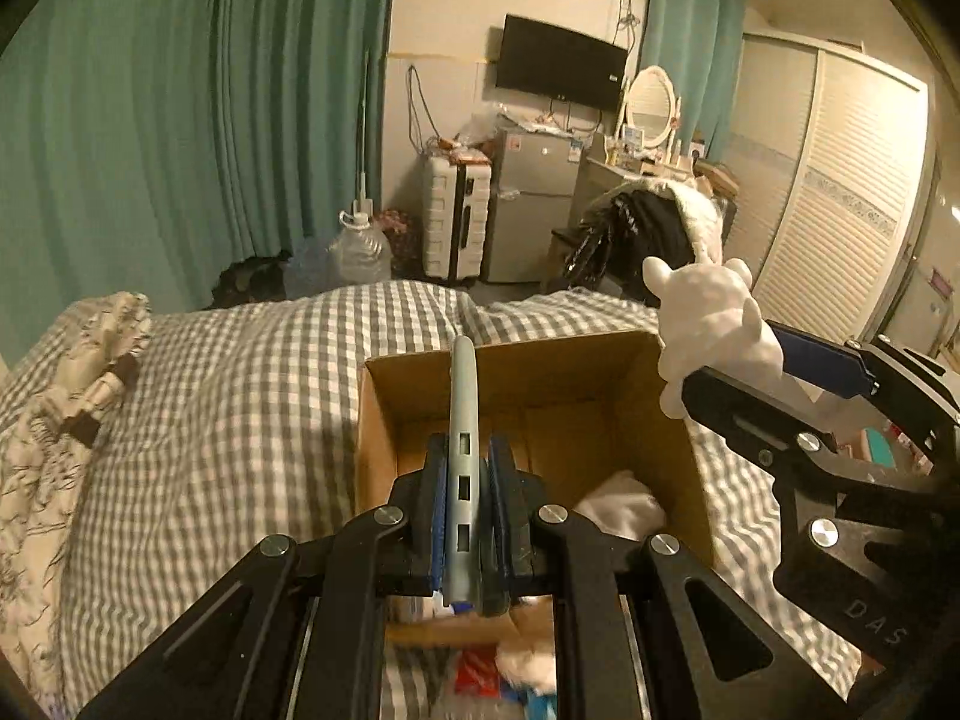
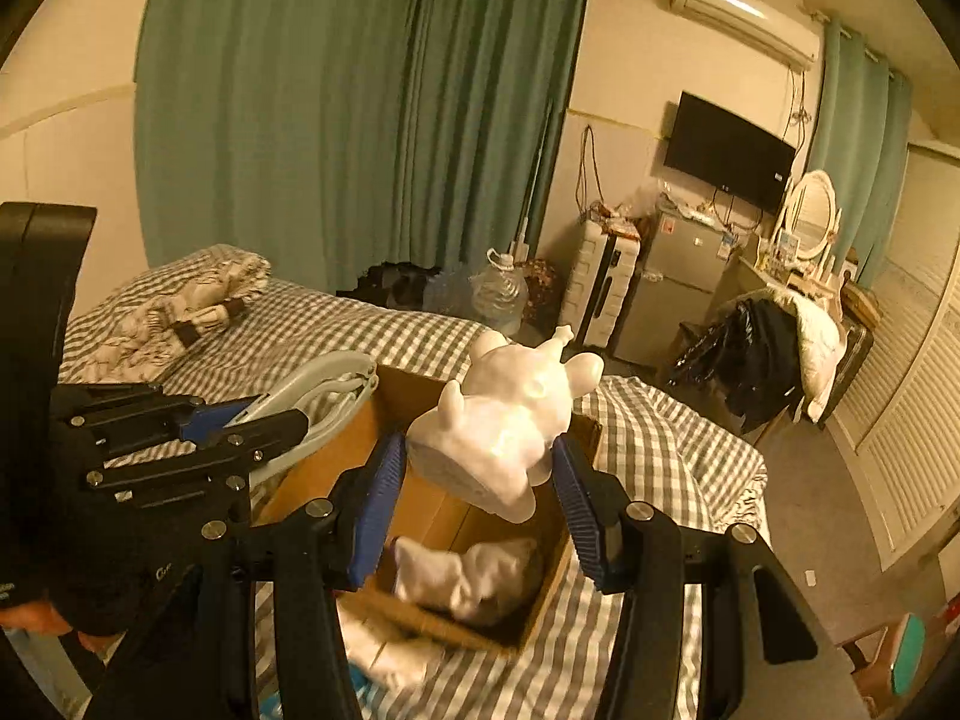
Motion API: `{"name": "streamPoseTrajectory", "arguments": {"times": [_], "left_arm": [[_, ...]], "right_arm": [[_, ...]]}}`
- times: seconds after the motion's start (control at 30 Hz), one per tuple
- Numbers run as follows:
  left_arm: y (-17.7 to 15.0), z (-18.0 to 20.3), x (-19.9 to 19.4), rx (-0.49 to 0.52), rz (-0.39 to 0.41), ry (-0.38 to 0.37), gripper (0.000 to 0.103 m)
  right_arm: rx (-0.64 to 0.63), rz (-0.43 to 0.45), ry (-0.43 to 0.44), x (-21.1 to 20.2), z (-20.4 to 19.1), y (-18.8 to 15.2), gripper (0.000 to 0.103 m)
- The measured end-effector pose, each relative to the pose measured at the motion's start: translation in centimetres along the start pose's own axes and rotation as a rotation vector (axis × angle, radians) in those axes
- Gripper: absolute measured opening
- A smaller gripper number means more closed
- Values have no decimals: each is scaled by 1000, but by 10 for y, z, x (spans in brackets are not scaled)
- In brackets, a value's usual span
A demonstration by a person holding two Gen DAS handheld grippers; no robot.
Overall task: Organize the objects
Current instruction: 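Carry the hanger and figurine into the cardboard box and open both tools, then grasp the teal pill box with the right tool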
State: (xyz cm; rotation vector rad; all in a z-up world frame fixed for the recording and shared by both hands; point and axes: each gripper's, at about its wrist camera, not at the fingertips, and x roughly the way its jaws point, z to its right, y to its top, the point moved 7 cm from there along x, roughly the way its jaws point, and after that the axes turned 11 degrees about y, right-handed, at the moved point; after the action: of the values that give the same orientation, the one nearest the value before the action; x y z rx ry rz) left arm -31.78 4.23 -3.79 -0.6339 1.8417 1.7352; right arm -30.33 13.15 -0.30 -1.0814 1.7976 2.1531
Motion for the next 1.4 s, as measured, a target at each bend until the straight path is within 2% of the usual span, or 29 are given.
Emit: {"name": "streamPoseTrajectory", "arguments": {"times": [0.2, 0.37, 0.4, 0.43, 0.47, 0.5, 0.53, 0.7, 0.83, 1.0, 1.2, 1.3, 1.4], "left_arm": [[-5, 8, 42, -4, -30, -38, 13], [-18, 6, 55, -4, -63, -42, 16], [-20, 5, 53, -4, -63, -45, 22], [-23, 3, 49, -6, -65, -43, 41], [-22, 0, 44, -8, -62, -33, 54], [-25, -3, 38, -8, -55, -16, 74], [-27, -8, 28, -5, -42, 11, 78], [-34, -25, -21, 9, -28, 64, 78], [-42, -46, -72, -39, -1, 89, 95], [-67, -66, -117, -96, 25, 114, 98], [-120, -84, -134, -166, 20, 164, 99], [-145, -89, -126, -200, 4, 185, 99], [-163, -94, -111, -186, -23, 220, 99]], "right_arm": [[23, -27, 8, 58, 17, -7, 50], [62, -6, 31, 70, 27, -19, 52], [62, -5, 23, 69, 29, -20, 59], [64, -3, 9, 65, 32, -21, 64], [68, -1, 2, 62, 32, -22, 71], [74, 1, -2, 57, 33, -22, 71], [80, 3, -3, 48, 32, -22, 71], [41, 26, -54, -9, 19, -16, 74], [20, 58, -71, -67, 1, -10, 81], [20, 80, -80, -119, -22, -22, 91], [66, 16, -58, -119, -46, -71, 92], [100, -37, -49, -99, -56, -103, 92], [123, -113, -33, -70, -68, -132, 92]]}}
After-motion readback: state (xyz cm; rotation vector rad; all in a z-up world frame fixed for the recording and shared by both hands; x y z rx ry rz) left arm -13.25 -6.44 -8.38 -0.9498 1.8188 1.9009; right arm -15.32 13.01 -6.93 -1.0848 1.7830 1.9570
